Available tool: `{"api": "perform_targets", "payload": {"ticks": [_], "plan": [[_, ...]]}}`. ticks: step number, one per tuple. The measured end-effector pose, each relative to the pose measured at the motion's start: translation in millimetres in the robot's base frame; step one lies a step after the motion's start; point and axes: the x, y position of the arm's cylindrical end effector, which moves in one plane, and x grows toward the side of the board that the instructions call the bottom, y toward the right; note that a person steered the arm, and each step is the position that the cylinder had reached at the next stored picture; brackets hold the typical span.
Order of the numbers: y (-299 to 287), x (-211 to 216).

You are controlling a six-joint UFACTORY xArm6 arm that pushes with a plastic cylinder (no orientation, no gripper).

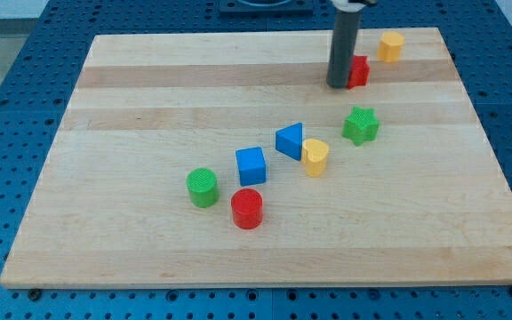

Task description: Move the red star to the bottom of the hexagon

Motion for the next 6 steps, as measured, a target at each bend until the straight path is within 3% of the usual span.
{"api": "perform_targets", "payload": {"ticks": [1,2,3,4,6], "plan": [[14.6,0.7],[-14.7,-10.9],[-3.2,-48.9],[32.2,-42.8],[18.5,-21.6]]}}
